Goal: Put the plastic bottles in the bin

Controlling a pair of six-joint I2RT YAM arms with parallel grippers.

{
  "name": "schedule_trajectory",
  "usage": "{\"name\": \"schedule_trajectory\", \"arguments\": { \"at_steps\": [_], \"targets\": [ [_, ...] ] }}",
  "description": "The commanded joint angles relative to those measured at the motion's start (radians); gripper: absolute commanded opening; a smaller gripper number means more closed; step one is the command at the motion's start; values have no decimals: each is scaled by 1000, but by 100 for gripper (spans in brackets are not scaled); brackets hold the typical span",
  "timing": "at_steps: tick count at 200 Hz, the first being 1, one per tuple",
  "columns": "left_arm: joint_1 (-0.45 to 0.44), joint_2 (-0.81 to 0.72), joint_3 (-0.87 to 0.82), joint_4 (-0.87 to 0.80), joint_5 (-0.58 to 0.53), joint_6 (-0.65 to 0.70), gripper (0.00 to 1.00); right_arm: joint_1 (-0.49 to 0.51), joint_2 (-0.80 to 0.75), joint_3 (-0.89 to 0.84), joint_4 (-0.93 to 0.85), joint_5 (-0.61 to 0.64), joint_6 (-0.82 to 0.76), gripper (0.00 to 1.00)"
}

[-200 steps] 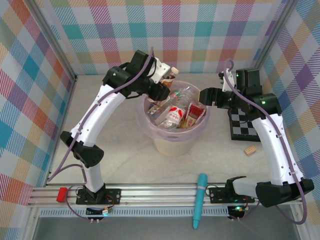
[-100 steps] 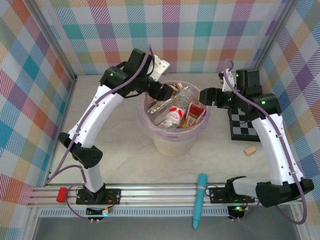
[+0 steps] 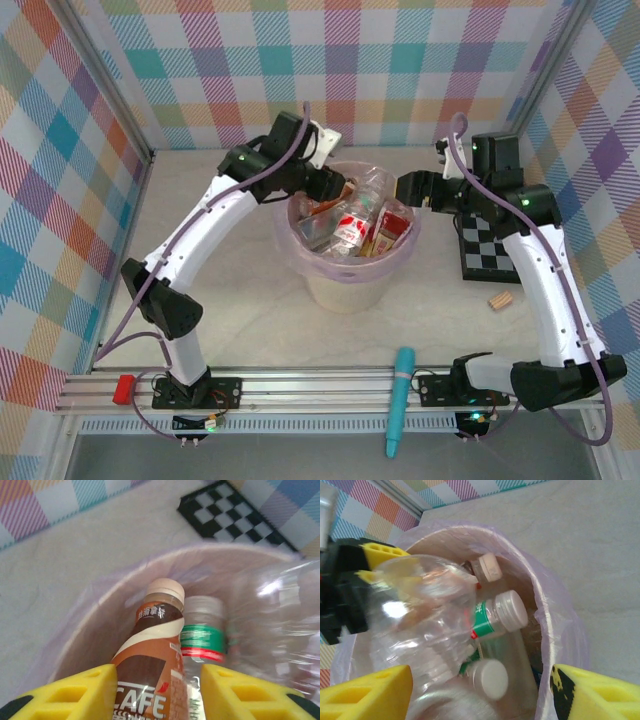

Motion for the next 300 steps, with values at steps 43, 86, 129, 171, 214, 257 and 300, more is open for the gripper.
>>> {"name": "schedule_trajectory", "arguments": {
  "at_steps": [43,86,129,171,214,257,300],
  "targets": [
    [-9,-138,-157,102,-10,-86,47,-4,25,36,48,-78,26,72],
    [-8,-163,-88,165,-41,-100,69,-2,33,126,30,-63,22,73],
    [-8,-191,-74,208,-18,-129,70,87,73,209,23,-23,30,71],
    [-10,-243,-123,230,-44,-134,70,175,110,196,30,61,10,70],
    [-10,-279,-162,225,-53,-136,70,173,133,162,2,197,-3,69],
    [-10,-301,-201,235,-52,-139,71,170,126,101,-21,230,15,69],
    [-10,-307,-218,239,-49,-140,72,149,106,58,-18,219,30,69]
  ]
}}
